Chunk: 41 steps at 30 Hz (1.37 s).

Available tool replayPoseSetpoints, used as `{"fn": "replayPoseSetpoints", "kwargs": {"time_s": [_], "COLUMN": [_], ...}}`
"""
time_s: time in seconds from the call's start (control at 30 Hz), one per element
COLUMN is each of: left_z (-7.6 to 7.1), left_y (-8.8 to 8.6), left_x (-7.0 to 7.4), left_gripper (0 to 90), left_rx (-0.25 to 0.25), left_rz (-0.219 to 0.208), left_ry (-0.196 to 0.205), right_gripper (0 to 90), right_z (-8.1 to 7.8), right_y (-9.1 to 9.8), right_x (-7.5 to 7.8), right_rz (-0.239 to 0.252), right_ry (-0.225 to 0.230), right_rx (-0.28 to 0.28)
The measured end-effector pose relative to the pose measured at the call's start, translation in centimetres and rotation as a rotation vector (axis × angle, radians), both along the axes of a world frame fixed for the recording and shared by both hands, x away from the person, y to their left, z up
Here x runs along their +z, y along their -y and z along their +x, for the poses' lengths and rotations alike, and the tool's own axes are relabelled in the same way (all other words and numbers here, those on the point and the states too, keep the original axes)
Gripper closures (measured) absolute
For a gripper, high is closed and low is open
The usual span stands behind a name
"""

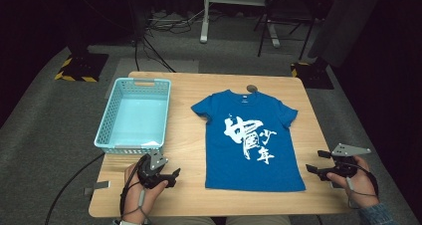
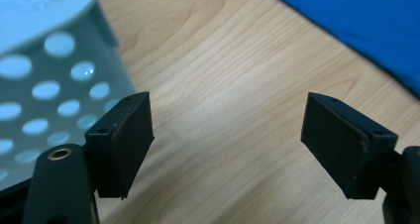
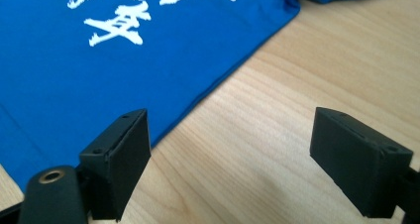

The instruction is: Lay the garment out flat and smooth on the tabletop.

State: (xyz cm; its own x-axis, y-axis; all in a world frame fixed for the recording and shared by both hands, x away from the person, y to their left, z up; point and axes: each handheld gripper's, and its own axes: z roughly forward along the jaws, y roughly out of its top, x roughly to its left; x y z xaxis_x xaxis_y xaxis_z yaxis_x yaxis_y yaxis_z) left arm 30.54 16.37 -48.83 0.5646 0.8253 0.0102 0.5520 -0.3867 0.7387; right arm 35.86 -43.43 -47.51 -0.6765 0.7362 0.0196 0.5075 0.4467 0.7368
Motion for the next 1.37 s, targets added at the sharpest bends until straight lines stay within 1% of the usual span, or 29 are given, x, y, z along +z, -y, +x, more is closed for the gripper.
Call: {"fn": "replayPoseSetpoints", "kwargs": {"time_s": [0.07, 0.17, 0.37, 0.5, 0.57, 0.63, 0.67, 0.7, 0.73, 0.77, 0.87, 1.37], "left_z": [-0.1, -0.2, -0.4, -0.5, -0.5, -0.7, -0.7, -1.0, -1.0, -1.1, -1.2, -1.3], "left_y": [-0.4, -0.8, -1.6, -2.2, -2.4, -2.4, -2.4, -2.4, -2.4, -2.4, -2.5, -2.5], "left_x": [-0.4, -0.9, -1.6, -1.7, -2.0, -2.0, -2.0, -2.0, -2.0, -2.0, -2.0, -2.0], "left_gripper": [20.4, 20.4, 20.4, 19.4, 16.6, 15.5, 15.0, 15.0, 14.9, 14.9, 14.5, 14.5], "left_rx": [0.006, 0.006, 0.029, 0.042, 0.05, 0.073, 0.073, 0.096, 0.102, 0.108, 0.103, 0.106], "left_rz": [-0.001, 0.014, 0.022, 0.002, -0.011, 0.0, 0.0, -0.003, -0.001, -0.003, -0.004, -0.005], "left_ry": [-0.017, -0.041, -0.066, -0.063, -0.049, -0.046, -0.046, -0.044, -0.045, -0.045, -0.048, -0.048], "right_gripper": [15.6, 15.4, 14.9, 13.5, 10.8, 10.1, 10.1, 9.5, 9.5, 9.5, 9.5, 9.4], "right_z": [-0.1, -0.2, -0.4, -0.5, -0.7, -0.9, -0.9, -1.1, -1.3, -1.4, -1.5, -1.7], "right_y": [0.1, 0.3, 0.7, 0.9, 0.9, 0.9, 0.9, 0.8, 0.7, 0.6, 0.5, 0.4], "right_x": [-0.3, -0.9, -1.9, -2.4, -2.7, -2.9, -2.9, -3.1, -3.1, -3.1, -3.1, -3.1], "right_rz": [-0.004, -0.012, -0.021, -0.026, -0.022, -0.02, -0.02, -0.026, -0.025, -0.024, -0.025, -0.025], "right_ry": [-0.006, -0.022, -0.049, -0.061, -0.043, -0.014, -0.014, 0.001, 0.001, 0.0, 0.003, 0.002], "right_rx": [-0.001, -0.007, -0.016, -0.025, -0.038, -0.054, -0.054, -0.057, -0.075, -0.08, -0.079, -0.077]}}
